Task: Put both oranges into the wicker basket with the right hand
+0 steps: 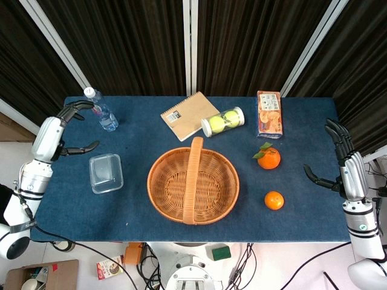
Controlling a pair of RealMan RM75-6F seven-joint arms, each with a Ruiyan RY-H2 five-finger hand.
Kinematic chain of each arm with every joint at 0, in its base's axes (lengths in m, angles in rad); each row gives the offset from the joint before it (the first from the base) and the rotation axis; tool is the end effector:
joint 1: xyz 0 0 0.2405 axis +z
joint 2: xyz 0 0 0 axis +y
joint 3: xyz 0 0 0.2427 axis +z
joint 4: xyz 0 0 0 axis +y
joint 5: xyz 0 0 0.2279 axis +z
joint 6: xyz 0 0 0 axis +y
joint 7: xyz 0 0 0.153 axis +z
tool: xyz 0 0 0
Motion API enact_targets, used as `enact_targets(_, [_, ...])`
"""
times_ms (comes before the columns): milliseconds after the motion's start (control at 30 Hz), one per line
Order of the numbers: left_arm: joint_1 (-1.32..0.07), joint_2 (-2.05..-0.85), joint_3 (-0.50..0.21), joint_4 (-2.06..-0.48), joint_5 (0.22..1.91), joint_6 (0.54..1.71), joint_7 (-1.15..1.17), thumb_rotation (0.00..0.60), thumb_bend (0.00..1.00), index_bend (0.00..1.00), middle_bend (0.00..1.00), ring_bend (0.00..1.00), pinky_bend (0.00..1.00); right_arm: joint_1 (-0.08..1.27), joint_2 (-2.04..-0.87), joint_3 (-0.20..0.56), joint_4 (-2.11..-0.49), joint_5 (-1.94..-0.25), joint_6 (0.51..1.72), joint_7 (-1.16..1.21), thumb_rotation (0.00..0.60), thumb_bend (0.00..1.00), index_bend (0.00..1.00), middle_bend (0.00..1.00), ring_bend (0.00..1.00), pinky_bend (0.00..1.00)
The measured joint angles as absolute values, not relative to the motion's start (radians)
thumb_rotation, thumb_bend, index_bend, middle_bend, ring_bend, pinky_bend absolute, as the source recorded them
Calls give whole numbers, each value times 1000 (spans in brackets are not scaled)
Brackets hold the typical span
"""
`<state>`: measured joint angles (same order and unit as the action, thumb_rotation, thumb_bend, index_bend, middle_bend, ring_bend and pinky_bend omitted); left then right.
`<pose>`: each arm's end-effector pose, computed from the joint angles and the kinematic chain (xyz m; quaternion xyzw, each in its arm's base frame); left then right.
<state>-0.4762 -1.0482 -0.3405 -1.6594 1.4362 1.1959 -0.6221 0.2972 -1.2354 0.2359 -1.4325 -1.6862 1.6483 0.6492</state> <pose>-0.1758 0.3472 0.1671 -0.5330 -0.4616 -0.6278 0.3299 -0.2274 -0.2766 0.1592 0.5124 -0.3474 0.7048 0.3465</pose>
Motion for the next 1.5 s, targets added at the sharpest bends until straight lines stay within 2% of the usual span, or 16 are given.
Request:
enact_targets(133, [-518,-1021,-341,-1664,1431,1123,-744,600,163,238,208,171,361,309,-1244,212,-1393,-1685,1646,767,600,328,0,0,0,0])
enact_targets(233, [-528,-1008,-334,-1666,1438,1119,-767,600,162,239,207,171,361,312,-1240,196,-1382,-1687,1644,777,600,330,0,0,0,0])
enact_targets(467, [-539,-992,-310,-1689,1463,1112,-728,600,162,239,207,170,361,316,-1229,180,-1386,-1690,1635,713,600,330,0,0,0,0])
enact_targets(600, [-544,-986,-295,-1695,1471,1109,-650,600,128,239,207,171,360,314,-1217,161,-1388,-1690,1615,667,600,329,0,0,0,0])
enact_targets(800, [-536,-979,-265,-1706,1470,1117,-406,600,94,240,207,170,358,305,-1169,114,-1421,-1690,1538,483,600,312,0,0,0,0])
enact_targets(1067, [-484,-991,-203,-1736,1409,1169,9,600,94,204,154,105,319,262,-1113,47,-1534,-1609,1407,26,600,311,0,0,0,0])
enact_targets(1267, [-442,-1000,-155,-1744,1371,1187,52,600,95,185,144,92,298,233,-1116,-27,-1593,-1531,1264,-227,600,310,0,0,0,0])
enact_targets(1500, [-434,-1022,-140,-1703,1385,1193,29,600,95,179,142,91,288,250,-1212,-56,-1552,-1496,1153,-271,600,311,0,0,0,0])
